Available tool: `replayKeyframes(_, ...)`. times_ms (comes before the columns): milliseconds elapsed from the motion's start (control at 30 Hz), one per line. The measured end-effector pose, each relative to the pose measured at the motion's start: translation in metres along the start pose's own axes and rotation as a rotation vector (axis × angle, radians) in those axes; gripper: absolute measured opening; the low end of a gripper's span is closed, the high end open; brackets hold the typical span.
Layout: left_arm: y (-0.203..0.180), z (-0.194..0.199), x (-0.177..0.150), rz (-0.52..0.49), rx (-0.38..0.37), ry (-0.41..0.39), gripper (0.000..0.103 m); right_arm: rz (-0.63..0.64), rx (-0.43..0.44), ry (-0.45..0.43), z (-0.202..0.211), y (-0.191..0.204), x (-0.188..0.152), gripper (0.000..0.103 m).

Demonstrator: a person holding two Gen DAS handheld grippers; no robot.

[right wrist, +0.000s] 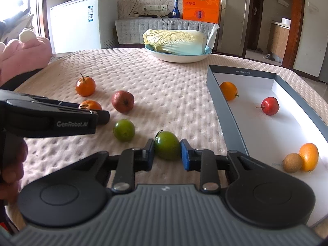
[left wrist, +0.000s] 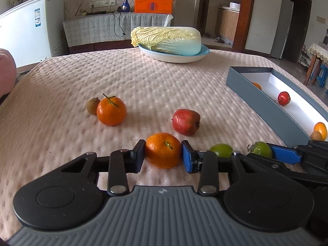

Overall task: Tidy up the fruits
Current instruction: 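Close left tool on the tangerine while right tool grasps the green fruit, then carry the tangerine in left tool while right tool carries the green fruit over the box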

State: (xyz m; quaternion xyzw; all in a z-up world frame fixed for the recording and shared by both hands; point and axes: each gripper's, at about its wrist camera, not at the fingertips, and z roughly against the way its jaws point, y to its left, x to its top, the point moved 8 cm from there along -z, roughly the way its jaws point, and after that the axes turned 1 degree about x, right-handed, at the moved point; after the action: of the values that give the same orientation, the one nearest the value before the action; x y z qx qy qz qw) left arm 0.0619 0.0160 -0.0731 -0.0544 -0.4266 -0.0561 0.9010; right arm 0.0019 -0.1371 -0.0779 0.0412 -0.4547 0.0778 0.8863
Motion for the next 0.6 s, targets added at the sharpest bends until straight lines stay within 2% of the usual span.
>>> replayKeyframes(600, 0.004, 0.010, 0.011, 0.026, 0.021, -0.020, 0.040, -0.052, 0.066, -0.023, 0.022, -0.001, 0.008, 0.029)
